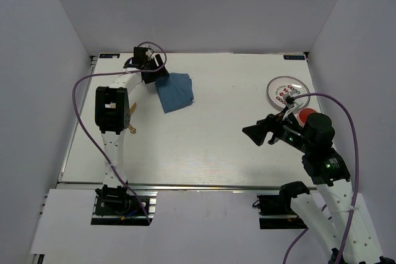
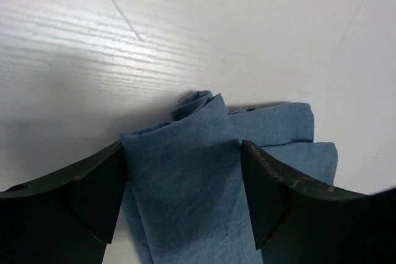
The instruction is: Set the dinner table for one person
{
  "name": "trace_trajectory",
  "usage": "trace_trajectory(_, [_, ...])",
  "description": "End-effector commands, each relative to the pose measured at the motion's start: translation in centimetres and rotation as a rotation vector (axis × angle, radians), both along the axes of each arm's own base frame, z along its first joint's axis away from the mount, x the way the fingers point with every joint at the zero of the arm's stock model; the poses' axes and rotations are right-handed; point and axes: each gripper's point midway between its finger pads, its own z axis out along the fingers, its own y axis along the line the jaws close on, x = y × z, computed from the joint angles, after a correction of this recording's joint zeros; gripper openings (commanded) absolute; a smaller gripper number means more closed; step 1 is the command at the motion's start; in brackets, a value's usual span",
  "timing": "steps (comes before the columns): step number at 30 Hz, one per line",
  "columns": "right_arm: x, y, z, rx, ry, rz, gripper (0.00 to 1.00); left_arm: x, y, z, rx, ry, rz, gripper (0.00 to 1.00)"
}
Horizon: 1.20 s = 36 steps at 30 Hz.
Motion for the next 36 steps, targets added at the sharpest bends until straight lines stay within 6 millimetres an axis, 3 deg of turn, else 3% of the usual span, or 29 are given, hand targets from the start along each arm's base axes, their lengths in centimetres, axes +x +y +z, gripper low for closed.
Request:
trace_trajectory(1, [0.0,0.3,-0.1,-0.001,-0.013,0.027,0.89,1.3,-0.7,3.9,-0.021,-0.129,-0.051,0.8])
trace_trajectory(6, [0.2,0.3,-0.2,-0.001,-0.008,0.021,0.89,1.5,-1.0,4.2,-0.028,-0.14,-0.076,0.65])
trace_trajectory(9, [0.3,0.4,-0.2,-0.001,-0.003,0.024,0.89,1.3,-1.2,4.4,-0.035,-0.144,-0.084,0.42])
trace_trajectory(10, [0.3,0.4,-0.2,-0.001,-0.003,0.024,0.89,1.3,-1.2,4.5,-0.038,-0.145,-0.086,0.26])
trace_trajectory(13, [0.5,0.4,-0.3,0.0,-0.004,0.017,0.89,1.1,-1.8,5.8,-0.063,-0.163,-0.108,0.0])
trace_trajectory(17, [1.2,0.4,-0.8,0.006,0.014,-0.004,0.89,-0.4,-4.8,9.7,-0.157,-0.223,-0.226,0.0])
trace_trajectory(18, [1.4,0.3,-1.1,0.008,0.025,-0.014,0.89,-0.7,-5.4,12.6,-0.192,-0.282,-0.25,0.0])
trace_trajectory(19, [1.9,0.2,-1.2,0.008,0.022,-0.037,0.89,-1.2,-6.0,13.7,-0.225,-0.304,-0.275,0.0])
trace_trajectory(21, [2.7,-0.1,-1.6,0.019,0.054,-0.082,0.89,-3.3,-7.7,17.3,-0.325,-0.365,-0.334,0.0])
trace_trajectory(23, [3.9,-0.4,-2.0,0.015,0.067,-0.131,0.89,-5.0,-9.0,19.2,-0.374,-0.392,-0.352,0.0])
trace_trajectory(24, [4.3,-0.5,-2.2,0.012,0.07,-0.145,0.89,-6.3,-9.5,18.7,-0.386,-0.402,-0.368,0.0])
trace_trajectory(25, [5.0,-0.8,-2.1,0.002,0.063,-0.173,0.89,-7.9,-10.1,21.1,-0.398,-0.453,-0.392,0.0])
trace_trajectory(26, [5.7,-0.9,-2.5,-0.011,0.079,-0.186,0.89,-9.2,-11.4,22.2,-0.418,-0.499,-0.427,0.0])
trace_trajectory(27, [6.1,-0.9,-2.5,-0.018,0.081,-0.193,0.89,-11.0,-12.1,20.5,-0.43,-0.463,-0.456,0.0])
trace_trajectory(28, [6.5,-1.0,-2.5,-0.029,0.08,-0.198,0.89,-12.7,-12.6,22.3,-0.435,-0.504,-0.479,0.0])
trace_trajectory(29, [7.0,-0.8,-2.8,-0.038,0.091,-0.195,0.89,-14.4,-13.7,22.2,-0.444,-0.498,-0.51,0.0])
trace_trajectory(30, [7.2,-0.7,-2.9,-0.039,0.095,-0.191,0.89,-16.2,-13.9,20.0,-0.445,-0.465,-0.512,0.0])
trace_trajectory(31, [7.4,-0.6,-2.9,-0.039,0.095,-0.189,0.89,-17.7,-14.1,19.5,-0.446,-0.463,-0.514,0.0])
trace_trajectory(32, [7.7,-0.4,-3.0,-0.036,0.095,-0.185,0.89,-20.4,-14.7,22.3,-0.46,-0.555,-0.551,0.04])
trace_trajectory(33, [7.7,-0.3,-3.2,-0.036,0.097,-0.18,0.89,-22.2,-14.8,22.0,-0.463,-0.568,-0.559,0.25])
trace_trajectory(34, [7.7,-0.3,-3.3,-0.035,0.098,-0.178,0.89,-24.4,-14.3,18.4,-0.448,-0.509,-0.53,0.4])
trace_trajectory(35, [7.7,-0.3,-3.7,-0.036,0.098,-0.174,0.89,-27.0,-14.4,19.9,-0.458,-0.569,-0.553,0.54])
trace_trajectory(36, [7.6,-0.2,-3.8,-0.037,0.097,-0.166,0.89,-28.6,-14.2,19.0,-0.457,-0.557,-0.558,0.63])
